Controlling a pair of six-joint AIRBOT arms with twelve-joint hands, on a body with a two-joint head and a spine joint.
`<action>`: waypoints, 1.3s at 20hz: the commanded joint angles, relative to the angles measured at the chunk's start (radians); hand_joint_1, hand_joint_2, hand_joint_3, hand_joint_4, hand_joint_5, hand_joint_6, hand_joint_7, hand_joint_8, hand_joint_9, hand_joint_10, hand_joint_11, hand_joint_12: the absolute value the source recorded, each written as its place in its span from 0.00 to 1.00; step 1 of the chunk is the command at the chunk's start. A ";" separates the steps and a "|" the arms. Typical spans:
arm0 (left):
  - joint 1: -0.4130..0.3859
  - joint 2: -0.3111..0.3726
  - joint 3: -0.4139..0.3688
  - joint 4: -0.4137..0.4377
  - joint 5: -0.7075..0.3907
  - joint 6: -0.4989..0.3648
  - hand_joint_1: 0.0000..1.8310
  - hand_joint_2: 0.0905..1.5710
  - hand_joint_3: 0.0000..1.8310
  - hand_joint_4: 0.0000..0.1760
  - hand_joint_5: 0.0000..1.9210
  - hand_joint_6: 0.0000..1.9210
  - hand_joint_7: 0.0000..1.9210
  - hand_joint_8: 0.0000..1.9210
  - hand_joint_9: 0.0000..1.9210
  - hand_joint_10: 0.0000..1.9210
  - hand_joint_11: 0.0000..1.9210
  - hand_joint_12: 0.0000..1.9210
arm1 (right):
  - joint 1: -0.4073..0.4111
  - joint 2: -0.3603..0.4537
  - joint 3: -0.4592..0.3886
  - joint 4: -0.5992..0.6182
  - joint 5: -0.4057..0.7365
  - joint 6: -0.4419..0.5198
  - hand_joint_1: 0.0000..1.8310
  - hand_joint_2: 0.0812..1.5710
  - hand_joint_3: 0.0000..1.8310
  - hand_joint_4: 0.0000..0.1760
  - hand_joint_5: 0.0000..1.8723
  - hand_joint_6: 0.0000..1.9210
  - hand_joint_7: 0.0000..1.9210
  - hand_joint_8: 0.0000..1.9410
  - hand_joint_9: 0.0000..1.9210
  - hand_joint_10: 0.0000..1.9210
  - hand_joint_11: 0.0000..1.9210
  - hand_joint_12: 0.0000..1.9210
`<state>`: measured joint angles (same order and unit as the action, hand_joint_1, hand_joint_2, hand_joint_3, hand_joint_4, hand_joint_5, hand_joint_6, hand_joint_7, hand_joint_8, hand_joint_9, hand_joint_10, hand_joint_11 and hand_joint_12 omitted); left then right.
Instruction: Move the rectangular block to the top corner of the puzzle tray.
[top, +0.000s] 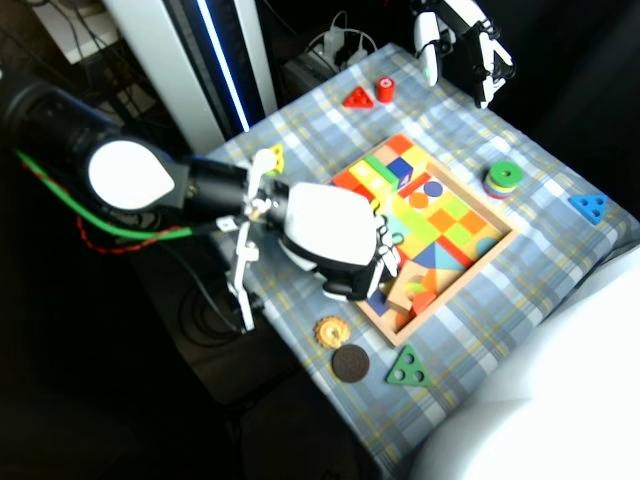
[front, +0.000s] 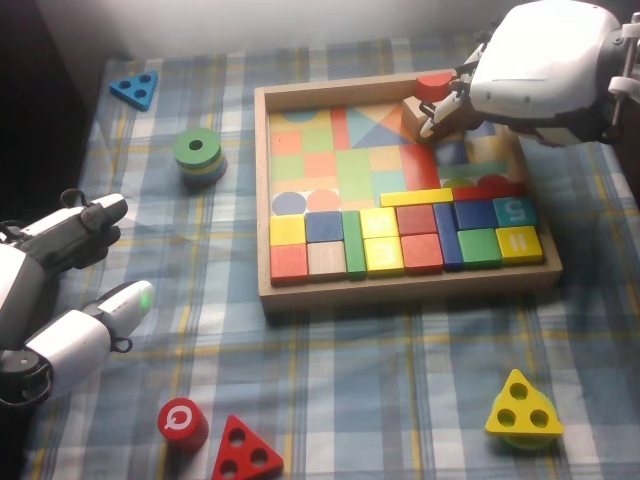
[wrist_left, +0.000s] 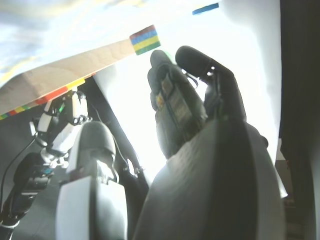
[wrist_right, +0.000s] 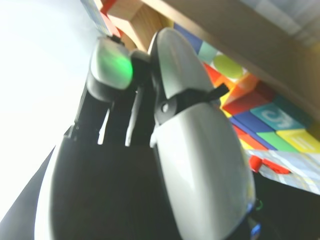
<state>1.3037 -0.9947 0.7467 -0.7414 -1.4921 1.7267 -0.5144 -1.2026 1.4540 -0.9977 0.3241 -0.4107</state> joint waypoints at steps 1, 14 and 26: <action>-0.005 0.000 0.000 0.040 -0.112 -0.008 0.40 0.77 0.00 0.08 0.24 0.00 0.32 0.00 0.33 0.02 0.01 0.75 | 0.008 -0.007 0.011 0.026 0.047 -0.006 0.85 0.72 0.00 0.22 0.34 0.00 0.55 1.00 0.67 1.00 0.70 1.00; -0.005 0.000 0.000 0.040 -0.113 -0.008 0.41 0.77 0.00 0.12 0.24 0.00 0.33 0.00 0.33 0.02 0.00 0.76 | 0.008 -0.024 0.050 0.067 0.037 -0.006 0.89 0.73 0.00 0.07 0.33 0.00 0.48 1.00 0.61 1.00 0.63 1.00; -0.001 -0.001 0.000 0.038 -0.114 -0.008 0.41 0.76 0.00 0.03 0.25 0.00 0.34 0.00 0.34 0.03 0.02 0.77 | 0.080 0.069 -0.055 0.063 0.094 -0.011 0.91 0.73 0.00 0.00 0.34 0.00 0.54 1.00 0.68 1.00 0.72 1.00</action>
<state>1.3037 -0.9947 0.7467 -0.7425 -1.4929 1.7267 -0.4469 -1.1347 1.3956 -0.9569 0.3626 -0.4141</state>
